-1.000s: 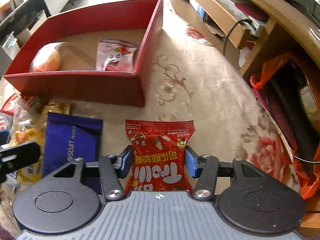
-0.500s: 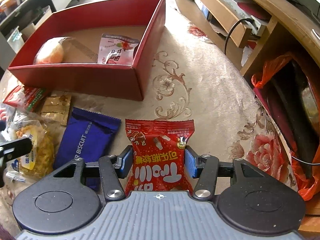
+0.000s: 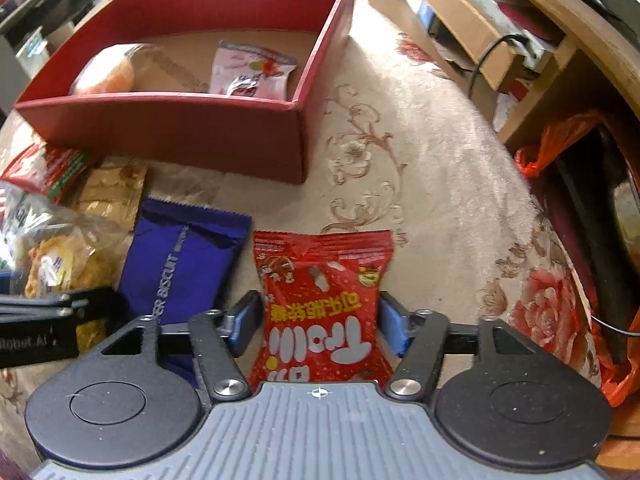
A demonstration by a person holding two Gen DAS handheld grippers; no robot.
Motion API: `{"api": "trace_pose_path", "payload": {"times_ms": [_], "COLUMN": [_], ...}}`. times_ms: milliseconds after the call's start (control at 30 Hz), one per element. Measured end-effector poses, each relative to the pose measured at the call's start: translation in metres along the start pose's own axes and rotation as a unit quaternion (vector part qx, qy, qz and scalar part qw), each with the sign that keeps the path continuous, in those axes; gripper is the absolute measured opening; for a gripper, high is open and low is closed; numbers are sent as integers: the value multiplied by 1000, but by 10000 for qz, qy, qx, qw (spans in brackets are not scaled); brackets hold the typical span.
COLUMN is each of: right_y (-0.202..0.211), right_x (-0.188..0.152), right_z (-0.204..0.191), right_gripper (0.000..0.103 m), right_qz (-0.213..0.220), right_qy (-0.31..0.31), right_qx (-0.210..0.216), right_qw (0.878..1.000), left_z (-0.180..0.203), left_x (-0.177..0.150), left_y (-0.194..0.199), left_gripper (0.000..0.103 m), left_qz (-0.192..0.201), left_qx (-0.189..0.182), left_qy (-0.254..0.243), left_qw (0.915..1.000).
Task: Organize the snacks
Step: 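Grasp the red Trolli bag with the right tool while the left grasps the egg-waffle bag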
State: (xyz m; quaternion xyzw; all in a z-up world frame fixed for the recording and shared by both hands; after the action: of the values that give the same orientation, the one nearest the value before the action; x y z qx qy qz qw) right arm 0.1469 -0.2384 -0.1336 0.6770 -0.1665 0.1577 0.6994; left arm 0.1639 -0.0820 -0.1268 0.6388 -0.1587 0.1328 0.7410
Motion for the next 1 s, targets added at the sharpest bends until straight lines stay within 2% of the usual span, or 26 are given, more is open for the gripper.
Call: {"api": "trace_pose_path", "payload": {"times_ms": [67,167,233,300,367,500,533,700,1000], "right_y": [0,-1,-1,-2,-3,1,3,12,37], "right_x": [-1,-1,-2,-2,0,-1,-1,-10,-25], "right_z": [-1,-1,-3,-3,-4,-7,-8,-12,-25], "right_gripper": [75,82,82,83,80,64,62,60,59], "right_qz": [4,-14,-6,-2,16,42,43,73,265], "right_qy": [4,-84,-26,-16,-44,13,25,48,-96], "right_qx": [-32,52,-31,-75,-109,-82,-79,-112,71], "right_qw": [10000,10000,10000,10000,9999,10000,10000,9999,9996], "left_z": [-1,-4,-8,-6,-3,2,3,1,0], "left_x": [-3,-3,0,-1,-4,-7,-10,-23,-37], "left_y": [2,2,1,-1,-2,1,3,13,32], "left_gripper": [74,74,75,75,75,69,69,67,67], "left_qz": [4,-35,-34,-16,52,127,99,173,270], "left_qx": [9,-66,-143,-102,17,96,79,88,-134], "left_qy": [-20,114,263,193,16,-196,-205,-354,-363], "left_qw": [10000,9999,9995,9998,10000,9997,9997,9992,9989]}}
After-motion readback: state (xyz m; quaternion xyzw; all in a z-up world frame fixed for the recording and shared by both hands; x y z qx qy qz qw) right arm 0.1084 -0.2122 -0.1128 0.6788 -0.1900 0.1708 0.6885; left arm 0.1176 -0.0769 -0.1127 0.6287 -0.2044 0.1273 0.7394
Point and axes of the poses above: each gripper's, at about its wrist camera, not at the fingertips, and y roughly against the way its jaws point, z to its right, x to its top, the point moved 7 cm from there along -y, roughly the way its jaws point, and after that the axes turned 3 degrees about z, right-handed, at the moved point
